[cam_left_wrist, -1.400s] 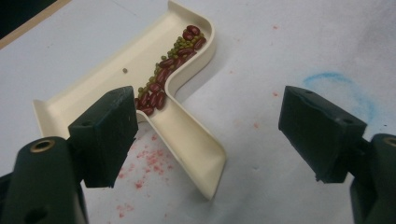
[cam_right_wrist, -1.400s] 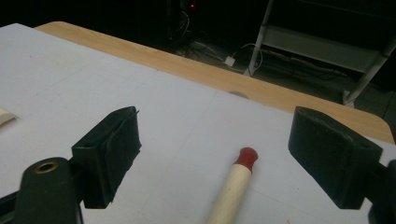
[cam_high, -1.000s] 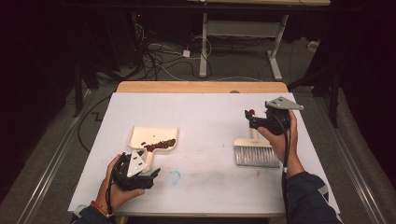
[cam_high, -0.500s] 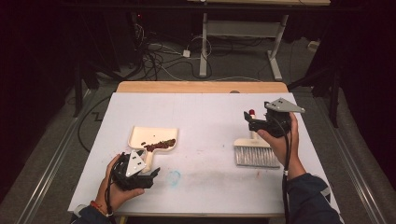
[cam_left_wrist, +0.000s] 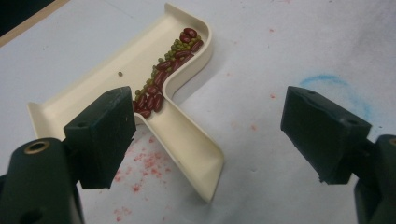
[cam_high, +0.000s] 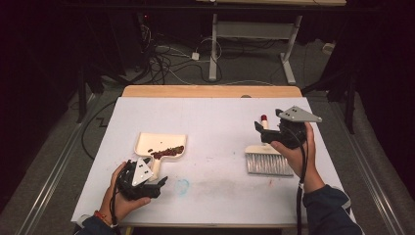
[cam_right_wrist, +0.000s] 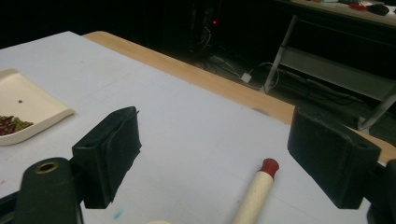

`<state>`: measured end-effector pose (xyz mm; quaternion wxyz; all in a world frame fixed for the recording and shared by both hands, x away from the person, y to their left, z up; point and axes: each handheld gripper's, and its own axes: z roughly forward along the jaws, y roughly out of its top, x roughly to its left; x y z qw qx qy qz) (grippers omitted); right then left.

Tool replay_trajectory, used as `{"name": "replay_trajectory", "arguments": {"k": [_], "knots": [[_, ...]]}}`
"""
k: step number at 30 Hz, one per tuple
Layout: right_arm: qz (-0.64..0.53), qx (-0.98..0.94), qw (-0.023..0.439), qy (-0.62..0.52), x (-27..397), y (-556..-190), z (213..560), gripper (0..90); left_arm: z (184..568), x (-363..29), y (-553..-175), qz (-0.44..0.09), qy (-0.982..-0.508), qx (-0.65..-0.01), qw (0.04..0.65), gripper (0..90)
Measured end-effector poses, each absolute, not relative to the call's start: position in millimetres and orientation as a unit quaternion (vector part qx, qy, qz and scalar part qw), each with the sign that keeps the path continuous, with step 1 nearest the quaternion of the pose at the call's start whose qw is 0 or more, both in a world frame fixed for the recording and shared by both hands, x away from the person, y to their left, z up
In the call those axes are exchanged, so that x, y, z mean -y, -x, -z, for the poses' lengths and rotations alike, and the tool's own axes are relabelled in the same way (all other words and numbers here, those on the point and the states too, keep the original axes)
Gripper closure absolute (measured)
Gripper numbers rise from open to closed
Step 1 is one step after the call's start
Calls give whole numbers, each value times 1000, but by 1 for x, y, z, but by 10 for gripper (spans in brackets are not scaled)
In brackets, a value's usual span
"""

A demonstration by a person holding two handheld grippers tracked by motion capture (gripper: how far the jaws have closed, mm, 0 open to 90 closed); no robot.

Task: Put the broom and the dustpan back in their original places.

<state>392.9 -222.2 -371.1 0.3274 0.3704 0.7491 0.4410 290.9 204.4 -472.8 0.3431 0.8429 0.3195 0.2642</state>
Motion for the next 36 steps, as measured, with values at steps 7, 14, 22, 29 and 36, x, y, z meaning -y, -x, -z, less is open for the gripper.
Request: {"name": "replay_trajectory", "arguments": {"k": [7,14,22,29,36], "knots": [[-439,-751,330,-368,223,-384,371,176,473,-204,-291,-265,-846,-315,340,176],[-432,-756,337,-357,223,-376,372,176,473,-203,-290,-259,-848,-317,337,176],[-430,-762,341,-344,224,-367,374,175,474,-202,-290,-257,-853,-311,332,177],[-430,-765,342,-336,227,-360,376,175,473,-201,-289,-259,-851,-311,336,176],[-426,-769,347,-328,232,-352,378,174,474,-200,-289,-258,-854,-308,331,176]]}}
